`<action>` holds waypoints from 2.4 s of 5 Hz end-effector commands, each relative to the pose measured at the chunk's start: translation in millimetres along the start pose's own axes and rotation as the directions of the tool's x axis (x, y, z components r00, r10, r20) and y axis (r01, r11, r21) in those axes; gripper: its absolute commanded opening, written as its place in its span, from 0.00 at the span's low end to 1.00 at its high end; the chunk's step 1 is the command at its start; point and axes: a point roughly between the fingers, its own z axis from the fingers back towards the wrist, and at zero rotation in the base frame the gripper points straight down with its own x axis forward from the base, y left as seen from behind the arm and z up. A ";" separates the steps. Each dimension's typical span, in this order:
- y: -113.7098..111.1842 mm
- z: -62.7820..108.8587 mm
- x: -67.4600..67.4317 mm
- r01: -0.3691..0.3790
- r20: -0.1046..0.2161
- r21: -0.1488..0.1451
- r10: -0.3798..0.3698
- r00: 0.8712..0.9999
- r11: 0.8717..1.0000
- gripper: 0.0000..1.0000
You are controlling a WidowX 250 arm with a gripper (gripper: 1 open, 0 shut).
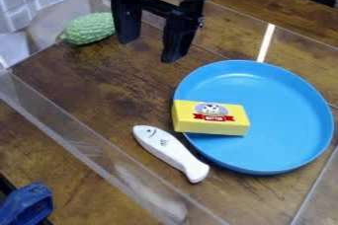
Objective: Remove the white object from inside the blue tray and put it on the table
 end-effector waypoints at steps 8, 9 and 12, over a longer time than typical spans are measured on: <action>-63.2 -81.9 -15.7 -0.342 0.083 -0.097 0.350 0.933 0.935 1.00; -66.7 -98.6 -11.3 -0.331 0.096 -0.086 0.339 0.936 0.940 1.00; -66.4 -93.7 5.5 -0.290 0.142 -0.079 0.298 0.944 0.954 1.00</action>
